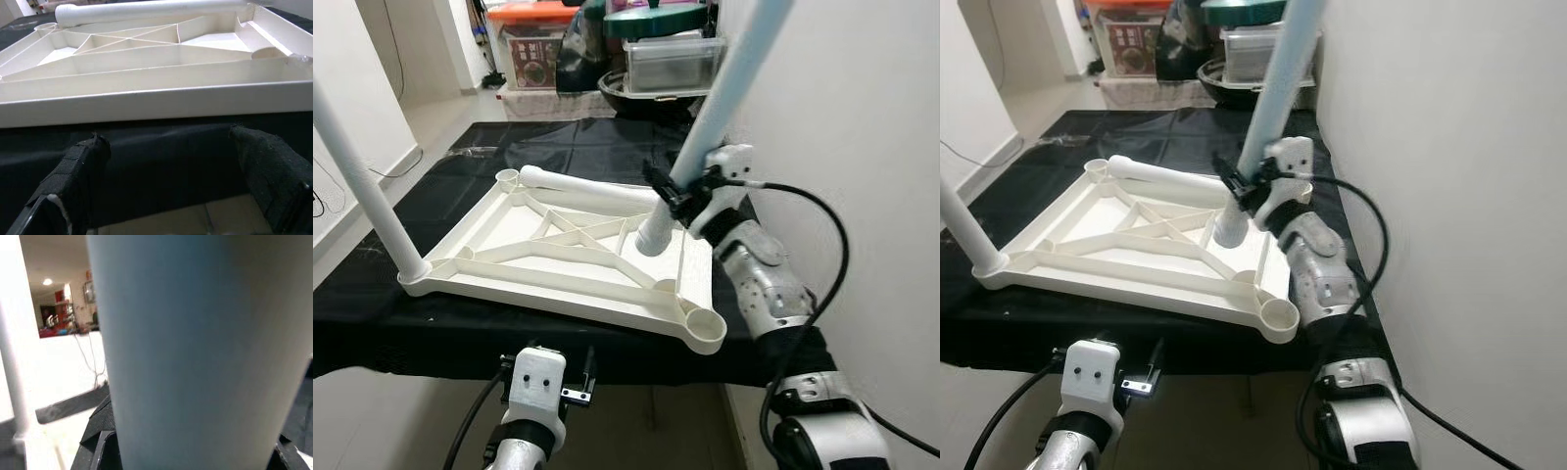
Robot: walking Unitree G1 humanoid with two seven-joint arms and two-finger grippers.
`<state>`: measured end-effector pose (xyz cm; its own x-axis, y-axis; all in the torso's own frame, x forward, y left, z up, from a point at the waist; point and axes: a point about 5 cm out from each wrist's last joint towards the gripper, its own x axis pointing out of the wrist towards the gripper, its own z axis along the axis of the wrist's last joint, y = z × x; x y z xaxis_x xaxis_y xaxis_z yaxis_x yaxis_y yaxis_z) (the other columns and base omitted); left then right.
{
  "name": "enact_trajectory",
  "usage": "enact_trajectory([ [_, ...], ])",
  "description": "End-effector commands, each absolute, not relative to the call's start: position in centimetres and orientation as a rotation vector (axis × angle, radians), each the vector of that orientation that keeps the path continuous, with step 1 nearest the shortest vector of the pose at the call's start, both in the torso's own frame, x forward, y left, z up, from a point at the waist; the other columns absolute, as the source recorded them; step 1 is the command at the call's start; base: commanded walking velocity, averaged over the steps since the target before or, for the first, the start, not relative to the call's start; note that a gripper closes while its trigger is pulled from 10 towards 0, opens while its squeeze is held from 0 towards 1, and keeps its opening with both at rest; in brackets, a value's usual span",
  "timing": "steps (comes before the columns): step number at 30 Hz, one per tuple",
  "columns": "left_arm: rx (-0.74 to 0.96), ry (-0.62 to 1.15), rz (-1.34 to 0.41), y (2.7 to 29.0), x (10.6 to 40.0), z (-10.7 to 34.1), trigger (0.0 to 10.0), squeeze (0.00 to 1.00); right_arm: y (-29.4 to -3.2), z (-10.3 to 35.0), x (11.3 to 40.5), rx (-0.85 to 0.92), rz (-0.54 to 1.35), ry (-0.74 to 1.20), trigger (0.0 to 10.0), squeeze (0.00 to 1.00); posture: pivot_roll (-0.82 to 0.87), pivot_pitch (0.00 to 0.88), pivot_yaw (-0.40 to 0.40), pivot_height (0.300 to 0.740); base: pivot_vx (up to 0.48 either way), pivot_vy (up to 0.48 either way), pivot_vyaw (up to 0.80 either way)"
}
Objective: Building children table
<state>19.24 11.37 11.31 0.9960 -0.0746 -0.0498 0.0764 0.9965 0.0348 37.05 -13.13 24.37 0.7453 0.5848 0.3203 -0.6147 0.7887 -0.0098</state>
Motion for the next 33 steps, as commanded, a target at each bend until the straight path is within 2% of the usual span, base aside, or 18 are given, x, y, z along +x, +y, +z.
enact_trajectory([
  [1,0.038,0.056,-0.089,11.3,19.0,11.4,10.0,0.00,-13.9,24.7,37.1,0.141,0.762,-0.285,10.0,0.00,-0.02,0.092,0.017,0.740,0.000,0.000,0.00],
  [2,0.038,0.056,-0.089,11.3,19.0,11.4,10.0,0.00,-13.9,24.7,37.1,0.141,0.762,-0.285,10.0,0.00,-0.02,0.092,0.017,0.740,0.000,0.000,0.00],
  [4,0.037,0.064,-0.100,11.3,18.6,11.5,10.0,0.00,-16.2,25.0,36.4,0.164,0.972,-0.213,10.0,0.00,-0.01,0.116,0.030,0.740,0.000,0.000,0.00],
  [5,0.037,0.064,-0.100,11.3,18.6,11.5,10.0,0.00,-16.2,25.0,36.4,0.164,0.972,-0.213,10.0,0.00,-0.01,0.116,0.030,0.740,0.000,0.000,0.00],
  [7,0.039,0.068,-0.104,11.3,18.3,11.6,10.0,0.00,-17.1,24.7,35.6,0.128,1.129,-0.141,10.0,0.00,0.00,0.127,0.034,0.740,0.000,0.000,0.00],
  [14,0.041,0.075,-0.108,11.4,17.4,12.0,10.0,0.00,-17.7,24.3,35.2,0.054,1.340,-0.067,10.0,0.00,0.03,0.161,0.045,0.740,0.000,0.000,0.00],
  [33,0.049,0.100,-0.112,11.5,16.5,12.4,10.0,0.00,-18.9,24.9,35.7,-0.032,1.477,0.032,10.0,0.00,0.04,0.184,0.048,0.740,0.000,0.000,0.00],
])
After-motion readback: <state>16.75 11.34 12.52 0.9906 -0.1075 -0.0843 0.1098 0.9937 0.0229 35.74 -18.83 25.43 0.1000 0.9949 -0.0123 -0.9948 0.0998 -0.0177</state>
